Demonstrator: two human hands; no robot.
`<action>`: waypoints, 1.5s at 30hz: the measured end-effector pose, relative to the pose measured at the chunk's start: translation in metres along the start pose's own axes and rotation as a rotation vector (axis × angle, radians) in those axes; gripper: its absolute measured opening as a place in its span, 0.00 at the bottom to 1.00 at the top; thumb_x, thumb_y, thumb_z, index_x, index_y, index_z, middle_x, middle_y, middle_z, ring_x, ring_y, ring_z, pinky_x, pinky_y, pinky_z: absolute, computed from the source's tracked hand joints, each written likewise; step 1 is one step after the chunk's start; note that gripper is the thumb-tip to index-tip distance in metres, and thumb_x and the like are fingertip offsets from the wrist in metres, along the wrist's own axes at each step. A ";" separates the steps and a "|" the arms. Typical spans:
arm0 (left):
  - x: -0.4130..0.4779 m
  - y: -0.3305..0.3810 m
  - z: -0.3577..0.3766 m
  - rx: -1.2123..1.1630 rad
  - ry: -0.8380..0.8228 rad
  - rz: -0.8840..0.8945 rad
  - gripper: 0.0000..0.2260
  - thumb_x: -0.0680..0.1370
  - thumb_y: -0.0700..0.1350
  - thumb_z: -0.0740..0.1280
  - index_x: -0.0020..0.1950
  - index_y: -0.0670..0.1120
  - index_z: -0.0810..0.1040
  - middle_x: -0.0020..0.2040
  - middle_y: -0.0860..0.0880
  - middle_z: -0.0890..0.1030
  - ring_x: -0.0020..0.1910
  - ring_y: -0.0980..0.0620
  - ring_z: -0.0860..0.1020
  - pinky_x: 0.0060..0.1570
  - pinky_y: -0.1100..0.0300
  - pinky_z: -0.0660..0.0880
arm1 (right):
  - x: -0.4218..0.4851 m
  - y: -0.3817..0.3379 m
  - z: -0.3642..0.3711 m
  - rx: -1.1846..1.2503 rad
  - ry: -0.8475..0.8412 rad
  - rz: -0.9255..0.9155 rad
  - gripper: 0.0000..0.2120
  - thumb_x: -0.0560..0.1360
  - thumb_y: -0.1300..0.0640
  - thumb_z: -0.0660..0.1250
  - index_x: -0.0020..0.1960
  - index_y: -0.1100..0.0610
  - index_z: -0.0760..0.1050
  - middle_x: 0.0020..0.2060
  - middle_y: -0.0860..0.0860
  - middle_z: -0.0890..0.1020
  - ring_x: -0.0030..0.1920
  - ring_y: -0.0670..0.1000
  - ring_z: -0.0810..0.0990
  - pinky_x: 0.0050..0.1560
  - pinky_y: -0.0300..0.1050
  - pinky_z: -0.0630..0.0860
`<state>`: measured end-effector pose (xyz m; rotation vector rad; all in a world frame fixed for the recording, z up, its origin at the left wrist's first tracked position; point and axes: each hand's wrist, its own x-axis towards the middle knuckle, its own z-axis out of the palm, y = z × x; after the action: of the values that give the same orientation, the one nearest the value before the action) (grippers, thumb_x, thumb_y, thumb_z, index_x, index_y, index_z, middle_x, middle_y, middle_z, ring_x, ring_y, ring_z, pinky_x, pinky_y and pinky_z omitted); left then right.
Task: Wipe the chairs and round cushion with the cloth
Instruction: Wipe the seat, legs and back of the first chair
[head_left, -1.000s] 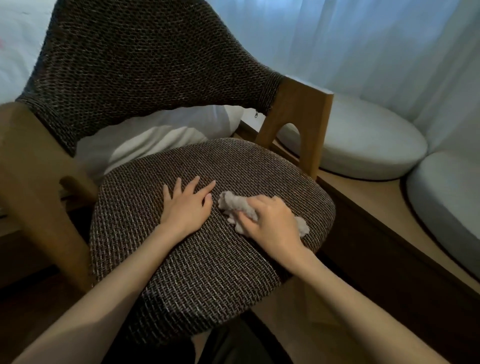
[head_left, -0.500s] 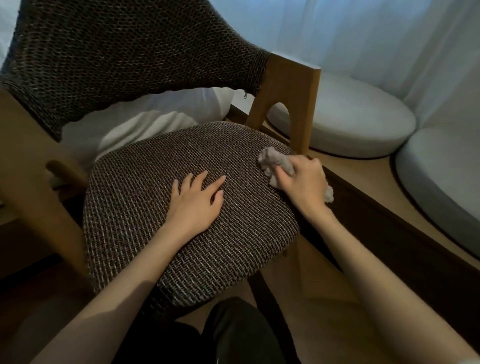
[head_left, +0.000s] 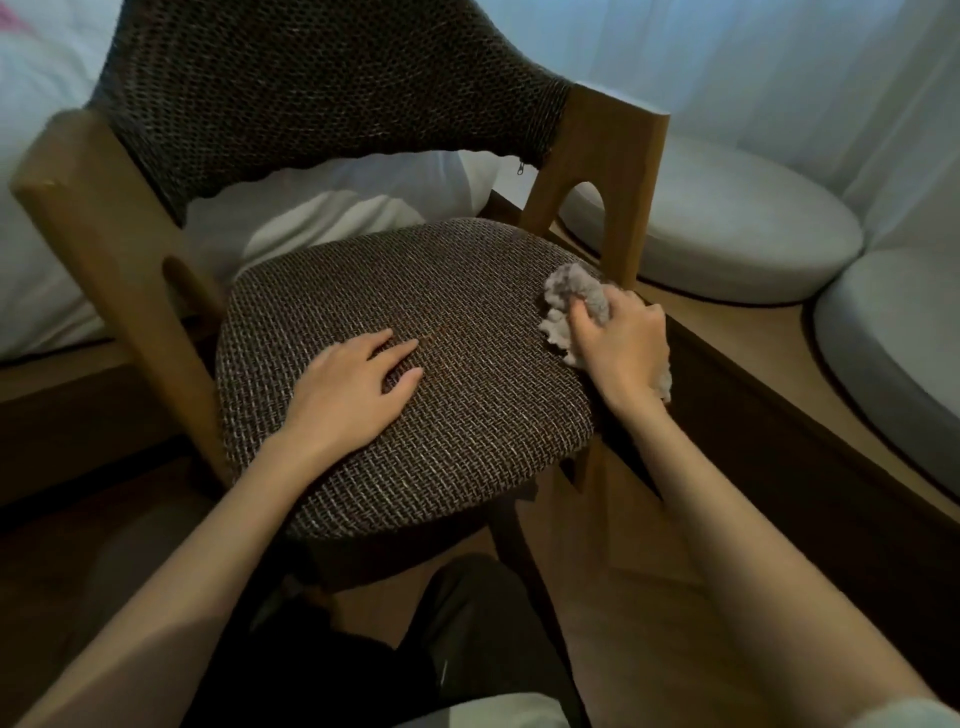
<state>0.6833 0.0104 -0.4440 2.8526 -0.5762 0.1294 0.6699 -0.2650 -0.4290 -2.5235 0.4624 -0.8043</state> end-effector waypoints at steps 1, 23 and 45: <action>-0.009 -0.008 -0.003 0.000 0.027 -0.023 0.24 0.80 0.62 0.50 0.73 0.57 0.66 0.75 0.52 0.64 0.73 0.50 0.63 0.73 0.49 0.58 | -0.011 -0.009 0.002 -0.018 -0.001 -0.027 0.14 0.78 0.44 0.61 0.47 0.53 0.79 0.44 0.51 0.81 0.48 0.55 0.76 0.42 0.45 0.67; -0.113 -0.052 -0.005 -0.517 0.600 -0.200 0.19 0.73 0.53 0.72 0.62 0.52 0.75 0.52 0.55 0.77 0.54 0.58 0.76 0.59 0.68 0.69 | -0.090 -0.048 -0.001 0.204 -0.252 -0.732 0.14 0.76 0.51 0.64 0.55 0.57 0.80 0.54 0.52 0.81 0.46 0.57 0.75 0.48 0.48 0.68; -0.107 -0.090 0.009 -0.733 0.552 -0.431 0.26 0.81 0.47 0.62 0.77 0.50 0.57 0.64 0.58 0.69 0.53 0.76 0.69 0.49 0.83 0.65 | -0.108 -0.129 0.011 0.397 -0.621 -1.146 0.13 0.73 0.56 0.71 0.57 0.57 0.81 0.54 0.52 0.82 0.52 0.51 0.79 0.51 0.49 0.68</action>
<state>0.6208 0.1291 -0.4852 2.0277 0.1059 0.4910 0.6159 -0.1049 -0.4210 -2.3086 -1.2947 -0.3119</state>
